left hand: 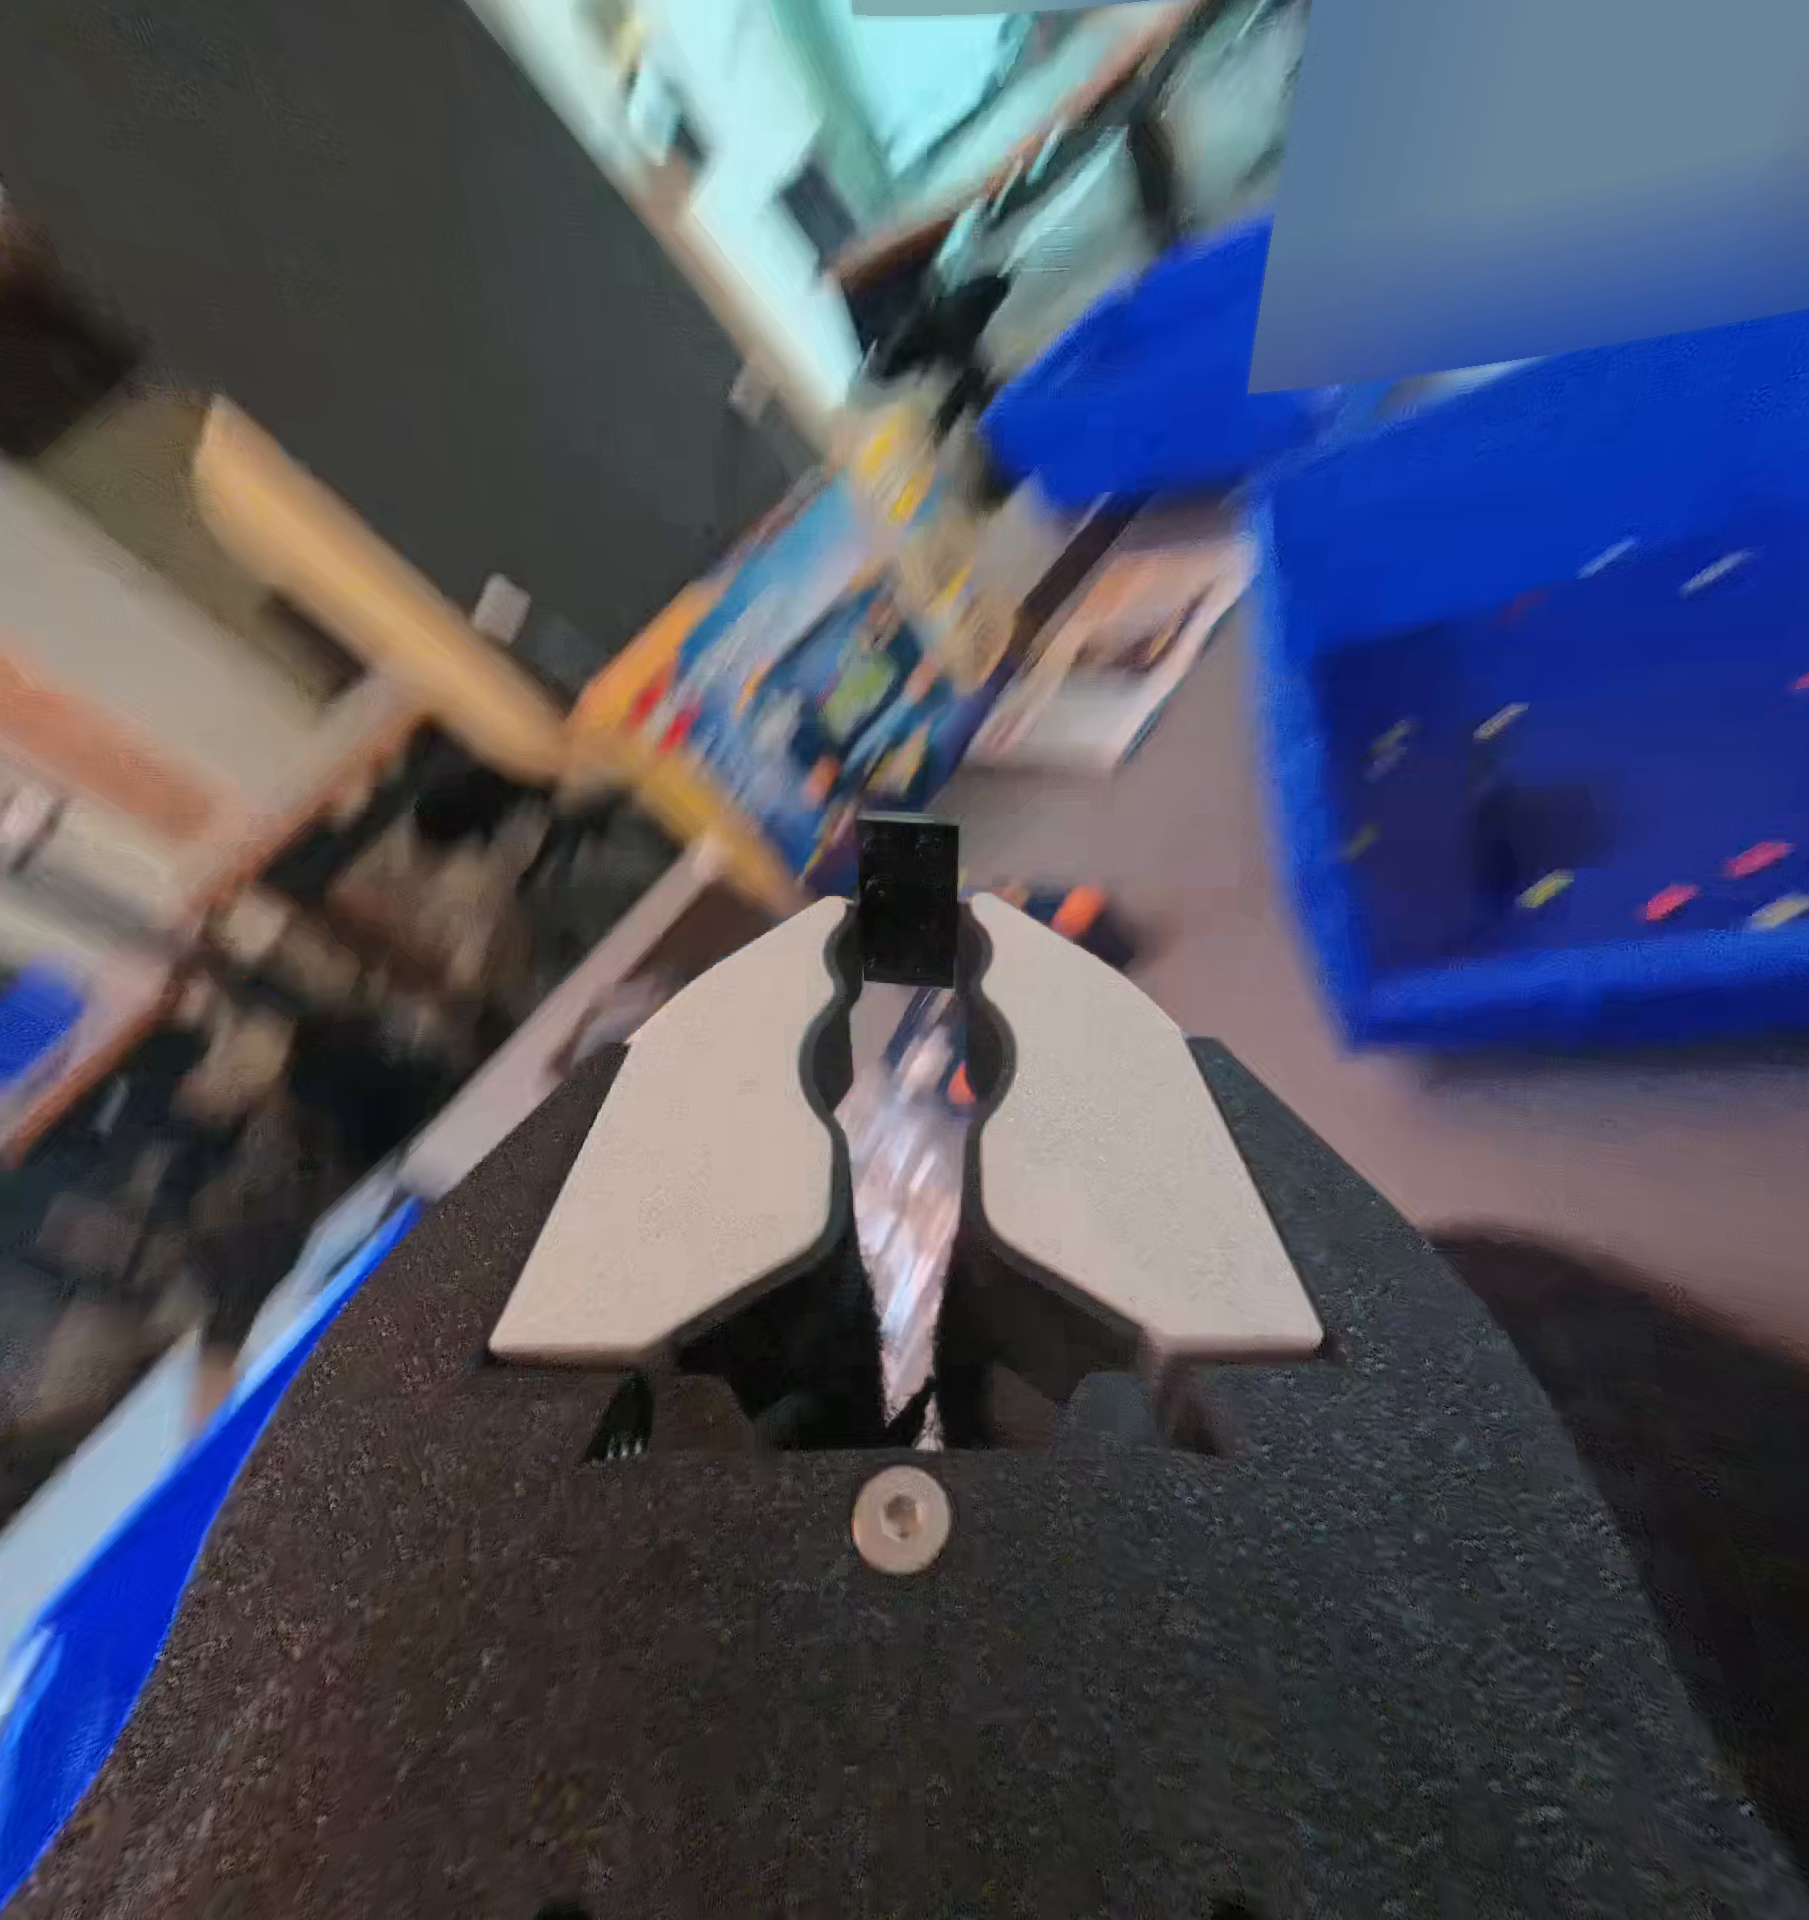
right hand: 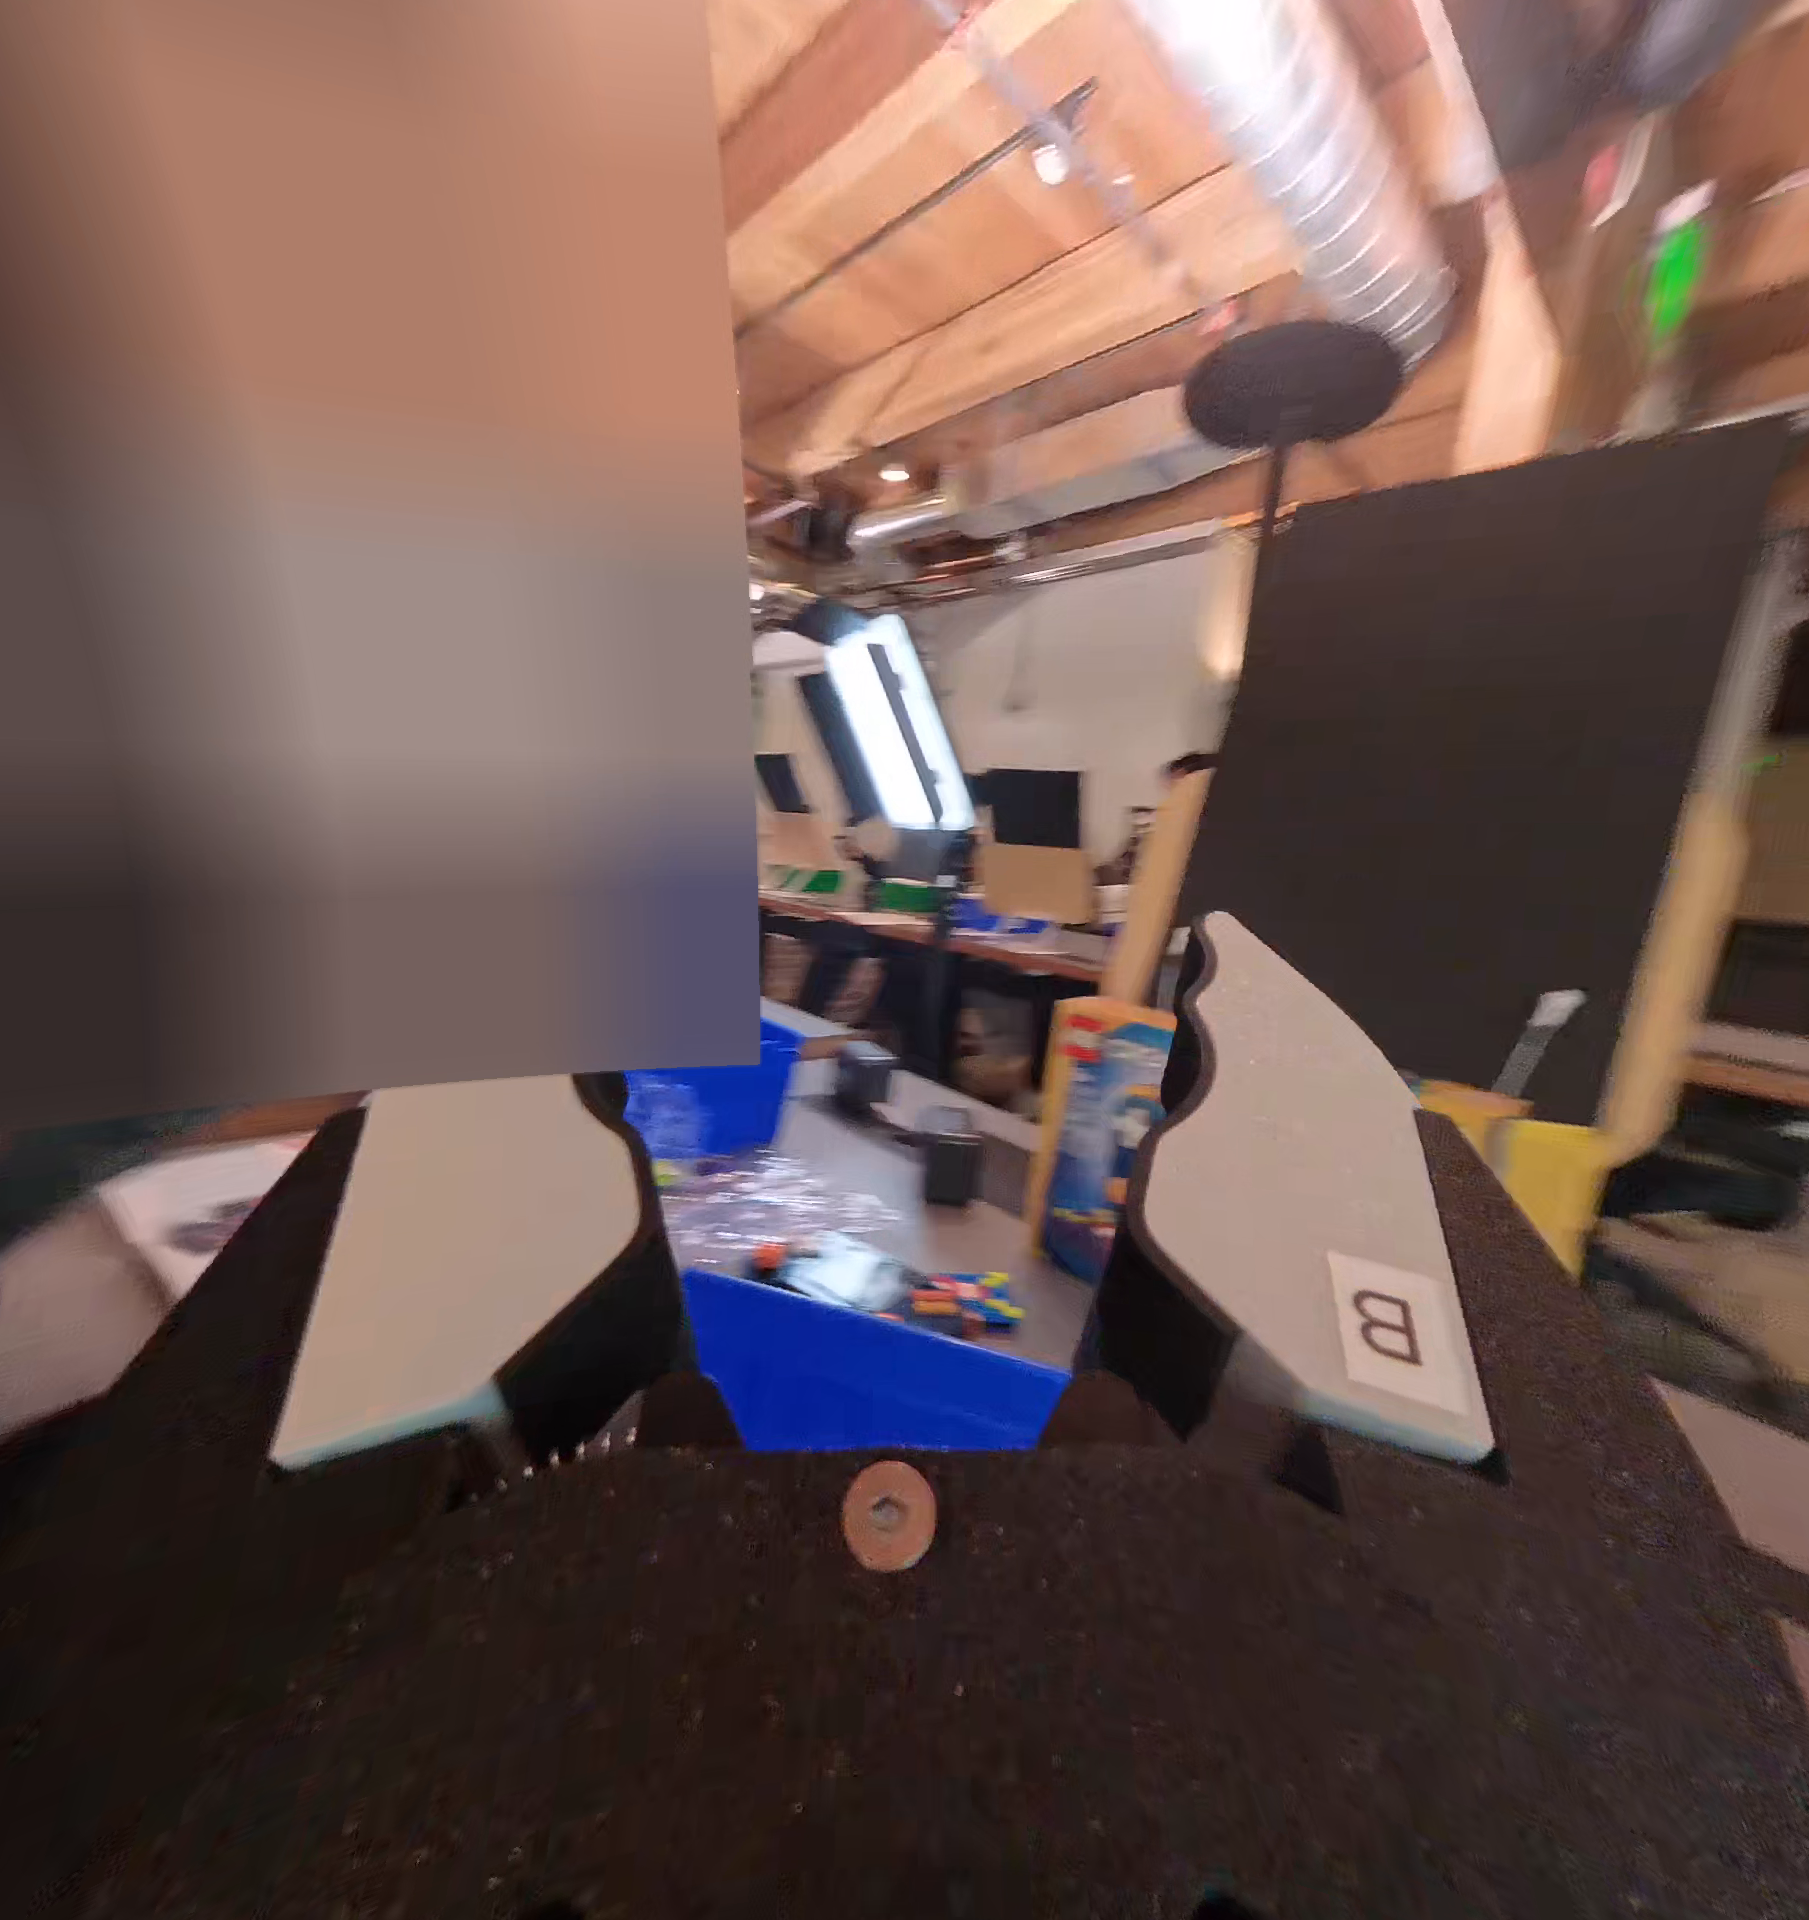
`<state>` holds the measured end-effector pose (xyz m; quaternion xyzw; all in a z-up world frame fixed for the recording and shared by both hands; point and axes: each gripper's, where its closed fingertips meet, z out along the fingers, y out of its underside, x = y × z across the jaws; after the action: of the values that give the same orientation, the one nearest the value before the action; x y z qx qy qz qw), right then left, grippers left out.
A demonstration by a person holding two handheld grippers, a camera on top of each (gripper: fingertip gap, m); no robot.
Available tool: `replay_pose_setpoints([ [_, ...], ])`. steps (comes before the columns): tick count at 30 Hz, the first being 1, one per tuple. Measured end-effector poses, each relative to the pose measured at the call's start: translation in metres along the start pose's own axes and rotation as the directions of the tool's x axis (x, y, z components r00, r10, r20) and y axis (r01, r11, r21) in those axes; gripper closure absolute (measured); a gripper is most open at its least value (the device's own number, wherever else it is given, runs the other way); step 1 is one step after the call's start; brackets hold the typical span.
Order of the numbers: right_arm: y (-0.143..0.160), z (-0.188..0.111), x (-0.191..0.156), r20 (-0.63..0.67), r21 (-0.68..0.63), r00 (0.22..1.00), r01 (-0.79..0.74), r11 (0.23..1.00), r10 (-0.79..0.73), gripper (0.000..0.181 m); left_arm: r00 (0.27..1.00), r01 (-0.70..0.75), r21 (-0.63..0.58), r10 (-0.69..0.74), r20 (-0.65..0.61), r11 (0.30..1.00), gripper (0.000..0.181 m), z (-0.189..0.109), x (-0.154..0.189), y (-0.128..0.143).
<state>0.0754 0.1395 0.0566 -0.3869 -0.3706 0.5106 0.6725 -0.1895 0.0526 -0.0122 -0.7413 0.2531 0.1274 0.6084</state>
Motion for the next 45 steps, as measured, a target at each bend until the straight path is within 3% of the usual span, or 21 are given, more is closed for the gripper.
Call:
replay_pose_setpoints([
  [4,-0.003,-0.025,0.034,-0.159,-0.013,0.983,0.095,0.995,-0.096,0.082,0.957,0.202,-0.366,-0.104,0.271,0.908,0.165,-0.054,-0.104,0.111],
  [9,0.005,-0.036,0.048,-0.212,-0.069,0.971,0.101,0.993,-0.113,0.082,0.891,0.455,-0.552,-0.35,0.29,0.699,0.158,-0.072,-0.128,0.199],
  [12,0.005,-0.036,0.048,-0.213,-0.084,0.969,0.11,0.99,-0.126,0.082,0.856,0.518,-0.61,-0.368,0.364,0.6,0.085,-0.076,-0.134,0.229],
  [14,0.006,-0.037,0.049,-0.216,-0.089,0.968,0.107,0.99,-0.124,0.081,0.847,0.525,-0.586,-0.313,0.429,0.617,0.063,-0.08,-0.145,0.235],
  [18,0.008,-0.04,0.053,-0.236,-0.082,0.966,0.085,0.993,-0.102,0.078,0.832,0.5,-0.372,-0.313,0.458,0.782,0.035,-0.068,-0.157,0.201],
  [21,0.009,-0.041,0.062,-0.292,-0.078,0.952,0.072,0.994,-0.092,0.052,0.82,0.43,0.09,-0.43,0.378,0.898,0.035,-0.058,-0.152,0.111],
  [23,0.008,-0.045,0.07,-0.347,-0.074,0.93,0.099,0.992,-0.119,0.046,0.798,0.352,0.436,-0.51,0.323,0.828,0.037,-0.077,-0.146,0.045],
  [25,0.001,-0.051,0.071,-0.358,-0.038,0.919,0.163,0.986,-0.165,0.072,0.815,0.236,0.655,-0.514,0.269,0.718,0.091,-0.102,-0.128,-0.001],
  [26,-0.003,-0.052,0.064,-0.321,-0.009,0.929,0.192,0.981,-0.185,0.111,0.855,0.153,0.711,-0.452,0.252,0.686,0.148,-0.112,-0.112,-0.018],
  [27,-0.005,-0.053,0.055,-0.262,0.01,0.946,0.203,0.979,-0.193,0.164,0.869,0.087,0.769,-0.426,0.252,0.633,0.172,-0.121,-0.101,-0.031],
  [29,-0.008,-0.054,0.053,-0.25,0.031,0.957,0.163,0.986,-0.15,0.181,0.878,0.136,0.803,-0.446,0.173,0.58,0.171,-0.12,-0.086,-0.041],
  [30,-0.005,-0.053,0.053,-0.228,0.012,0.963,0.151,0.988,-0.144,0.177,0.901,0.182,0.806,-0.423,0.092,0.563,0.145,-0.114,-0.074,-0.048],
  [32,0.003,-0.049,0.053,-0.203,-0.026,0.969,0.141,0.99,-0.143,0.119,0.888,0.237,0.84,-0.459,0.015,0.487,0.036,-0.109,-0.065,-0.058],
  [34,0.013,-0.047,0.058,-0.215,-0.089,0.966,0.127,0.988,-0.144,0.073,0.879,0.274,0.79,-0.476,0.026,0.549,0.035,-0.092,-0.054,-0.054],
  [35,0.017,-0.047,0.06,-0.216,-0.119,0.964,0.132,0.984,-0.155,0.07,0.895,0.24,0.764,-0.441,0.065,0.599,0.036,-0.084,-0.046,-0.053],
  [36,0.02,-0.048,0.061,-0.218,-0.144,0.961,0.144,0.979,-0.173,0.078,0.918,0.191,0.732,-0.384,0.104,0.654,0.069,-0.079,-0.034,-0.052],
  [37,0.024,-0.051,0.059,-0.199,-0.183,0.959,0.165,0.969,-0.201,0.129,0.942,0.14,0.694,-0.31,0.126,0.707,0.141,-0.074,-0.02,-0.051],
  [38,0.027,-0.051,0.053,-0.151,-0.215,0.963,0.187,0.958,-0.222,0.181,0.959,0.103,0.677,-0.253,0.128,0.729,0.177,-0.071,-0.008,-0.051],
  [41,0.052,-0.044,0.024,0.074,-0.335,0.99,0.137,0.932,-0.119,0.181,0.944,0.307,0.545,-0.321,-0.073,0.78,0.174,-0.041,0.019,-0.045],
  [43,0.073,-0.037,0.017,0.15,-0.422,0.985,0.147,0.895,-0.091,0.121,0.891,0.447,0.48,-0.42,-0.17,0.755,0.083,-0.02,0.03,-0.039],
  [45,0.094,-0.031,0.016,0.238,-0.493,0.958,0.261,0.83,-0.16,0.151,0.869,0.484,0.441,-0.473,-0.144,0.756,0.13,-0.001,0.034,-0.028],
])
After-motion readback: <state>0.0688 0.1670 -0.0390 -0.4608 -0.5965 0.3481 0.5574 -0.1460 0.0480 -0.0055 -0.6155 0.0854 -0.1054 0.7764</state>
